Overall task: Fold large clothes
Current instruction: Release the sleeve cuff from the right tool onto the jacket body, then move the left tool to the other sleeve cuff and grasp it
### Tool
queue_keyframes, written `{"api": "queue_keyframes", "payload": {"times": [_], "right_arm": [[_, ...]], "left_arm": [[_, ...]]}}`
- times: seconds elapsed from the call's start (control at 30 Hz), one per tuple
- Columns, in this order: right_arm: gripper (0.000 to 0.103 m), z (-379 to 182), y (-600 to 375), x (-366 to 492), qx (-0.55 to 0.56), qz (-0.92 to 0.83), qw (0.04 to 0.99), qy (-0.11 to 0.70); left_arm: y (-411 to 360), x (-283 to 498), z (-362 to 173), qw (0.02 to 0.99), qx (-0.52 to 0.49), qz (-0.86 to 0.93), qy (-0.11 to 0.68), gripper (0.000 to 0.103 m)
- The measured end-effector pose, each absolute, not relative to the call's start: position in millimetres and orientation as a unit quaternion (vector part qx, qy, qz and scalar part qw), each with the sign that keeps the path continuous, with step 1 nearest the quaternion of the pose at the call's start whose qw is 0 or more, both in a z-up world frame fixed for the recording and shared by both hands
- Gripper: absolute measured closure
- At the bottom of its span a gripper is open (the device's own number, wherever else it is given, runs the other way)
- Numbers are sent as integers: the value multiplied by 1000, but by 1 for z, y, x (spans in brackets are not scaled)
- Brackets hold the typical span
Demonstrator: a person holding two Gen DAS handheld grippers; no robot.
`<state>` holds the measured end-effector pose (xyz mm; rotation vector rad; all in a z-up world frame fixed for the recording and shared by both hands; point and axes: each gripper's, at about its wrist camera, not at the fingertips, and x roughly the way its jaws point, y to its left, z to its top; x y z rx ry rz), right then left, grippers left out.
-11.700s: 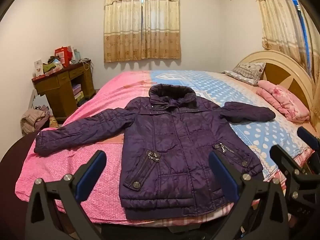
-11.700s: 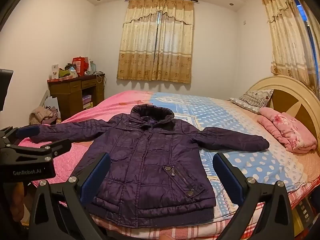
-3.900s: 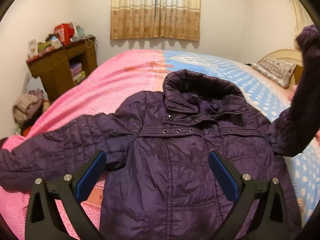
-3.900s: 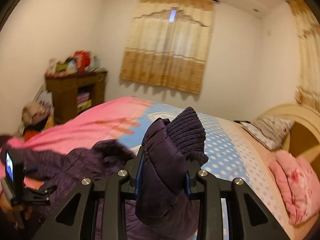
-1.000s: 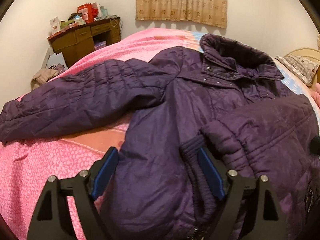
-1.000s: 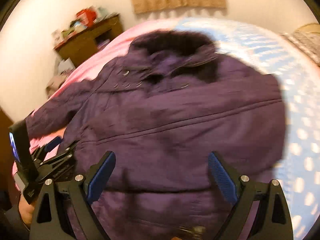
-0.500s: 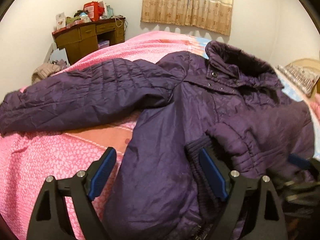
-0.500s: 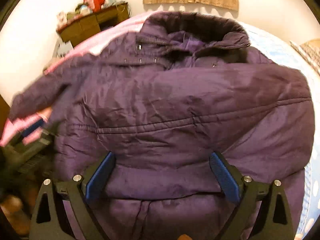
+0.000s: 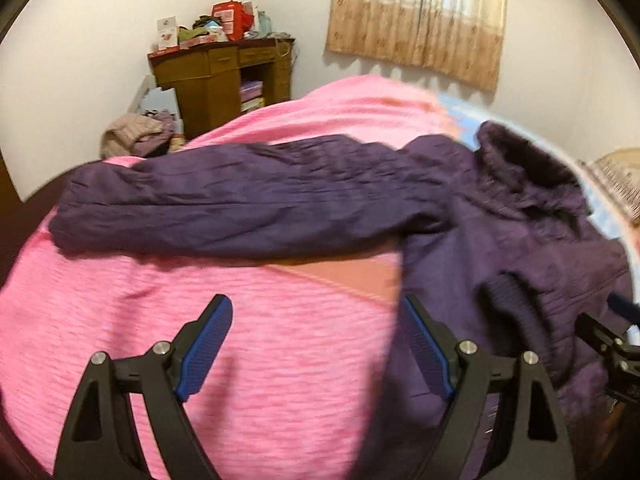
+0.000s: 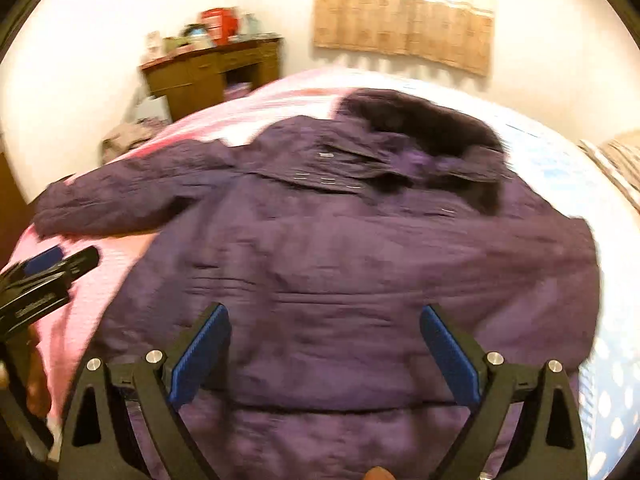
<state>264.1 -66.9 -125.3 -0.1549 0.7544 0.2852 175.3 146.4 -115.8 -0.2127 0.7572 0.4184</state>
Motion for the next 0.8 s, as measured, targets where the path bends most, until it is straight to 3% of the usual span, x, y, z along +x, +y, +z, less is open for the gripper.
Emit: {"api": "queue_keyframes", "payload": {"times": [0.47, 0.8], "right_arm": [[6, -161, -41, 271, -80, 190, 899, 387], [5, -165, -39, 263, -92, 182, 906, 370]], "left_arm": [[233, 145, -121, 875, -131, 285, 368, 16], [330, 116, -114, 837, -253, 352, 335, 16]]}}
